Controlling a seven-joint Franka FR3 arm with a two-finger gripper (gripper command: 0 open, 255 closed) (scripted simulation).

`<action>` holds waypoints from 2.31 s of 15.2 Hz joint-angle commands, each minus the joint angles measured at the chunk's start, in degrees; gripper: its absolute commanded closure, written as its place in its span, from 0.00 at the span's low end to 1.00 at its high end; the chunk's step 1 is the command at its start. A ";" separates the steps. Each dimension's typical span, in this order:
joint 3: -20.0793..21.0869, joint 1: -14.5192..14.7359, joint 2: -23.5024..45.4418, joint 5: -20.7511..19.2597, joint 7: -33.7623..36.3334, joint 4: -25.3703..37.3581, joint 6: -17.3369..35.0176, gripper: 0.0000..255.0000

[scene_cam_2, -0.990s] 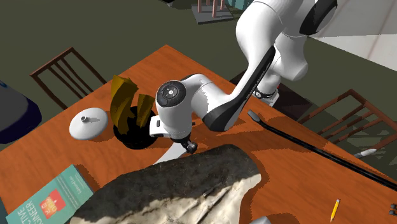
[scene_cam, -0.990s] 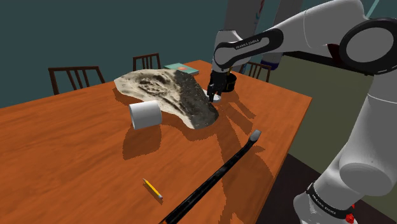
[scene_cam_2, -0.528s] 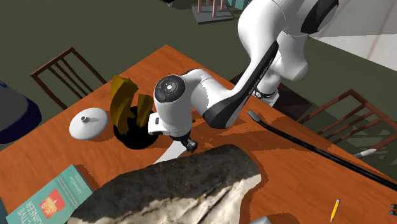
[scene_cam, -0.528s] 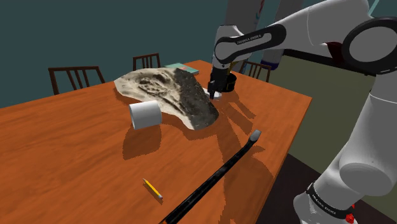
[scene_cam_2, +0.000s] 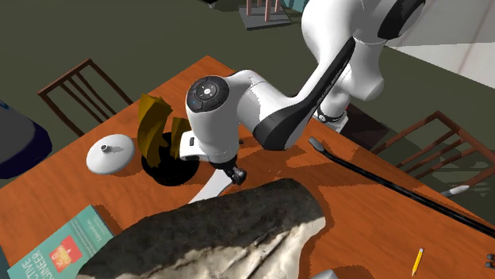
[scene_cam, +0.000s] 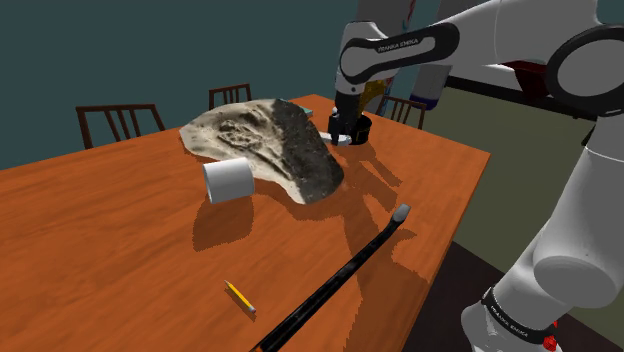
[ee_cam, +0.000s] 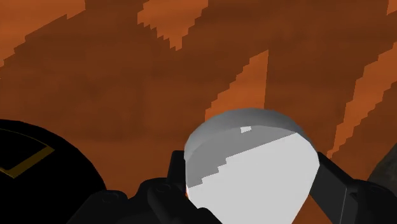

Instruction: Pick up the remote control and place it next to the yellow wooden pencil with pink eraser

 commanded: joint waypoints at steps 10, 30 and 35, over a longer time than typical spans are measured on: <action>2.74 3.39 -9.32 -0.05 6.16 -8.07 -1.15 1.00; 16.87 15.21 -27.16 5.27 29.50 -26.59 -0.04 1.00; 21.37 18.25 -28.38 7.10 36.13 -27.13 -0.34 1.00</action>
